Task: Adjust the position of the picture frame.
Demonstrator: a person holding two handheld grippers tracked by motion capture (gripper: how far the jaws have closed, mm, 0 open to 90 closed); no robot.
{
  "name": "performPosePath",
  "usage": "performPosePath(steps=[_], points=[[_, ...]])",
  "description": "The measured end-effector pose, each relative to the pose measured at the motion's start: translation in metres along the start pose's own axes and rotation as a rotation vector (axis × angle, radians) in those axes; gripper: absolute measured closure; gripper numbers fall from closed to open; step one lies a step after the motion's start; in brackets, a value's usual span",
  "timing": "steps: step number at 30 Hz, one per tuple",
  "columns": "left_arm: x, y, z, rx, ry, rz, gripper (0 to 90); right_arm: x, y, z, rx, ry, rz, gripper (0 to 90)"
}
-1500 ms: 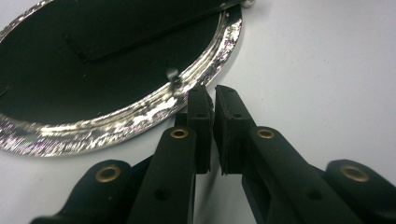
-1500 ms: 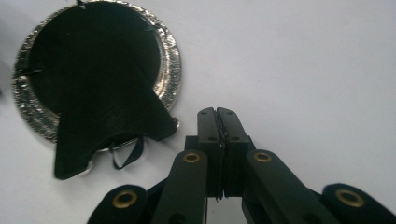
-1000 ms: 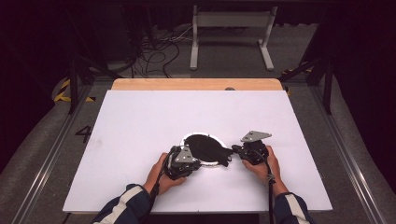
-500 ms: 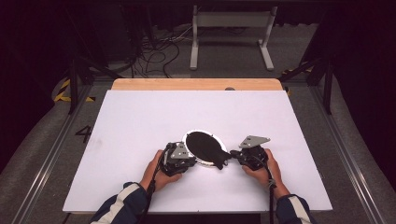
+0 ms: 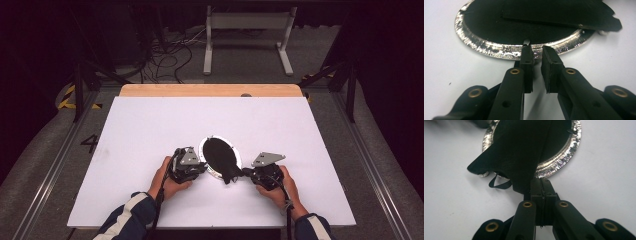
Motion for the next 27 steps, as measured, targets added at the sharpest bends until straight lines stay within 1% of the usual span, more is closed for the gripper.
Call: performPosePath(steps=[1, 2, 6, 9, 11, 17, 19, 22, 23, 24, 27], points=[[0.0, 0.0, 0.001, 0.002, 0.003, 0.001, 79.9, 0.0, 0.0, 0.002, 0.006, 0.002, 0.002, 90.0], [0.0, 0.0, 0.001, 0.001, 0.004, 0.002, 82.2, 0.0, 0.0, 0.004, 0.012, 0.008, 0.004, 90.0], [-0.001, 0.0, 0.004, -0.013, 0.014, 0.005, 87.1, 0.001, 0.0, 0.013, 0.018, 0.044, 0.014, 90.0], [-0.001, 0.0, 0.005, -0.01, 0.017, 0.003, 87.4, 0.001, 0.0, 0.015, 0.01, 0.053, 0.011, 90.0], [-0.002, 0.001, 0.007, -0.017, 0.022, 0.004, 87.4, 0.001, 0.0, 0.019, 0.005, 0.066, 0.01, 90.0], [-0.003, 0.001, 0.01, -0.023, 0.038, 0.002, 87.4, 0.001, -0.001, 0.028, 0.006, 0.092, 0.01, 90.0], [-0.004, 0.001, 0.011, -0.027, 0.045, 0.002, 88.2, 0.001, 0.0, 0.033, 0.011, 0.098, 0.013, 90.0], [-0.004, 0.001, 0.012, -0.032, 0.043, 0.002, 89.4, 0.0, 0.0, 0.038, 0.026, 0.105, 0.014, 90.0], [-0.004, 0.001, 0.012, -0.032, 0.042, 0.003, 89.6, 0.0, 0.0, 0.038, 0.033, 0.101, 0.015, 90.0], [-0.004, 0.002, 0.012, -0.02, 0.038, 0.005, 89.6, 0.0, 0.0, 0.038, 0.032, 0.101, 0.015, 90.0], [-0.004, 0.002, 0.013, -0.003, 0.028, 0.004, 89.5, 0.0, 0.0, 0.038, 0.022, 0.108, 0.009, 90.0]])
Point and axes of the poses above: each handheld gripper's, and its own axes: x roughly backward along the jaws, y roughly out of its top, z roughly to its left, the point moved 9 cm from there along -x, roughly forward along the jaws, and after that the axes turned 12 degrees about -z, right-handed, at the moved point
